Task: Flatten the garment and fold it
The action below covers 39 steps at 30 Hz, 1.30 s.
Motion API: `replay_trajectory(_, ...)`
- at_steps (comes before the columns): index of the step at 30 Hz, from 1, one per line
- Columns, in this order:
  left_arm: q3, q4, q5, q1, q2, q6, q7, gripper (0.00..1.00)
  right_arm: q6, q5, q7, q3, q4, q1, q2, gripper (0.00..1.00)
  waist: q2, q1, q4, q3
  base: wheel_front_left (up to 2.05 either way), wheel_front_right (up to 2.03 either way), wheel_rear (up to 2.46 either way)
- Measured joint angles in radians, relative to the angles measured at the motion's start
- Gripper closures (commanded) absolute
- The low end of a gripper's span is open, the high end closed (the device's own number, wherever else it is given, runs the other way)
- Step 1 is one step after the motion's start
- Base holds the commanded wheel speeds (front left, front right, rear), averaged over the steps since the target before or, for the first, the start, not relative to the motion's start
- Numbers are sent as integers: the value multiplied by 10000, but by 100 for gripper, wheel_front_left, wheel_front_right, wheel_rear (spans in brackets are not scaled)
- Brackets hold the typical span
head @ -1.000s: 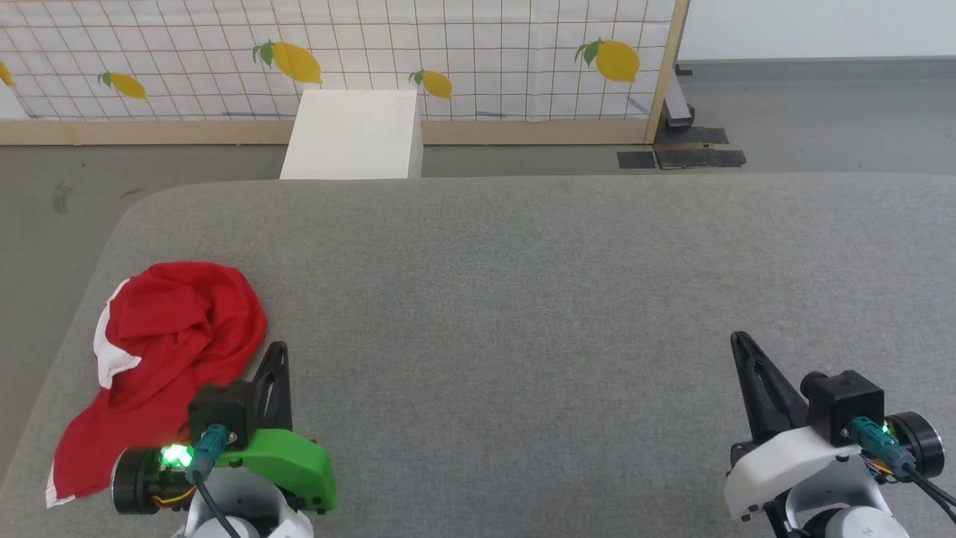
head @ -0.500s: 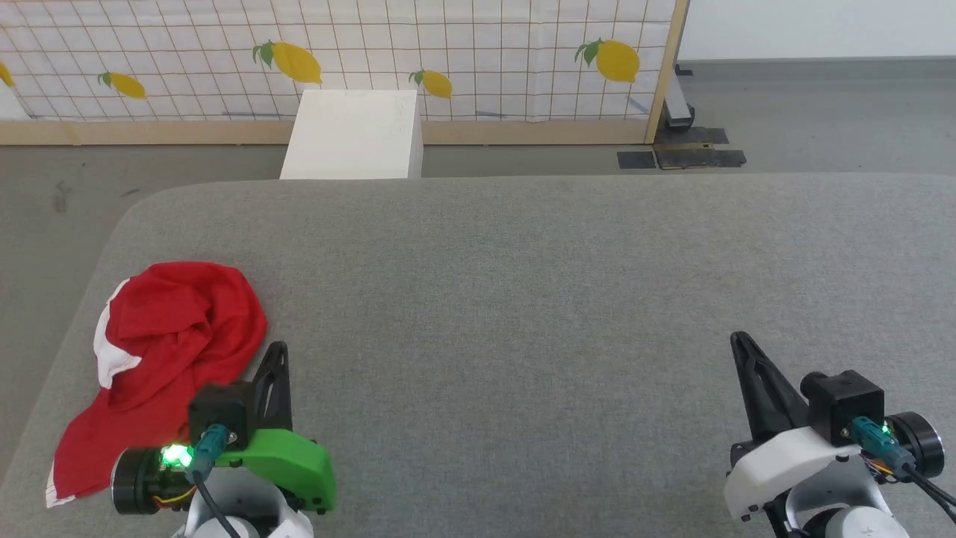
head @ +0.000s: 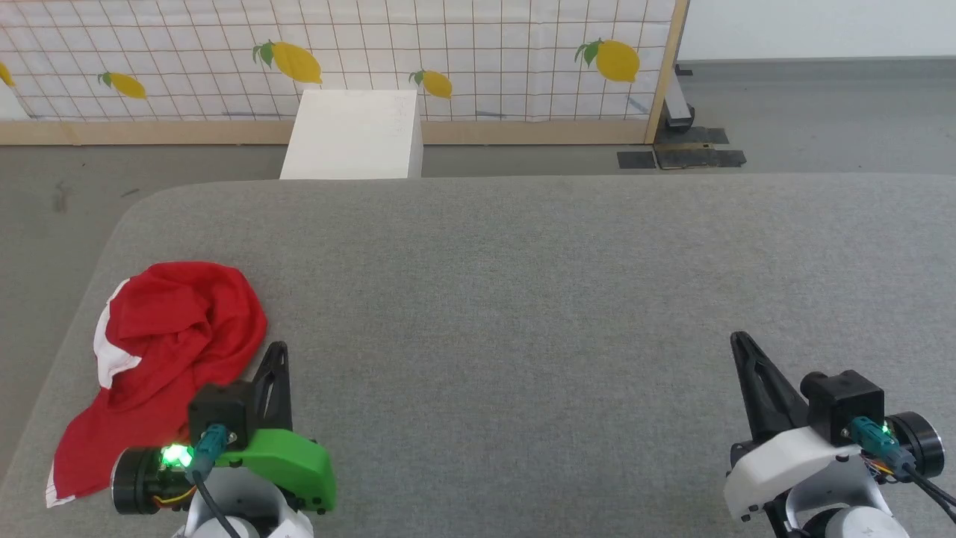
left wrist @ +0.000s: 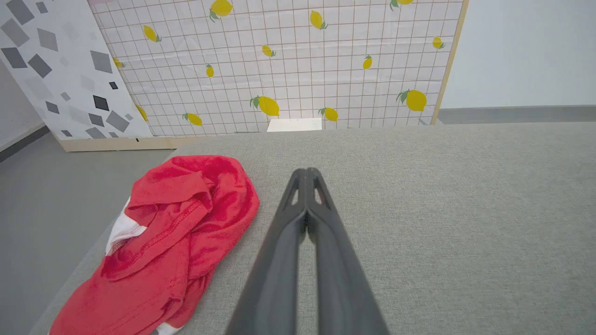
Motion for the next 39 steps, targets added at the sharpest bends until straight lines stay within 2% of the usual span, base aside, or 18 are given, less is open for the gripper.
replay_trajectory(22, 0, 0, 0, 0, 0, 0, 0, 100, 0, 0, 0, -2, 0, 0, 0, 100, 0, 0, 0, 0, 0, 0, 0)
replay_trajectory(23, 0, 0, 0, 0, 0, 0, 0, 0, 0, 0, 0, 0, 0, 0, 0, 0, 0, 0, 0, 0, 0, 0, 0)
replay_trajectory(25, -12, 2, -29, 0, 2, -2, 0, 0, 0, 2, 0, -4, 4, 6, -4, 0, 0, 0, 0, 0, 0, 0, 0)
replay_trajectory(26, -15, 2, -50, 0, 2, -4, 0, 100, 0, 2, 0, -6, 6, 7, -6, 100, 0, 0, 0, 0, 0, 0, 0)
replay_trajectory(27, -19, 2, -50, 0, 2, -4, 0, 0, 0, 2, 0, -6, 6, 7, -6, 0, 0, 0, 0, -1, 0, 0, 0)
replay_trajectory(39, -180, 186, -136, 0, 2, 8, -174, 0, 0, 36, -140, -35, 105, 7, -6, 0, 0, 0, 0, -58, 0, 0, 0)
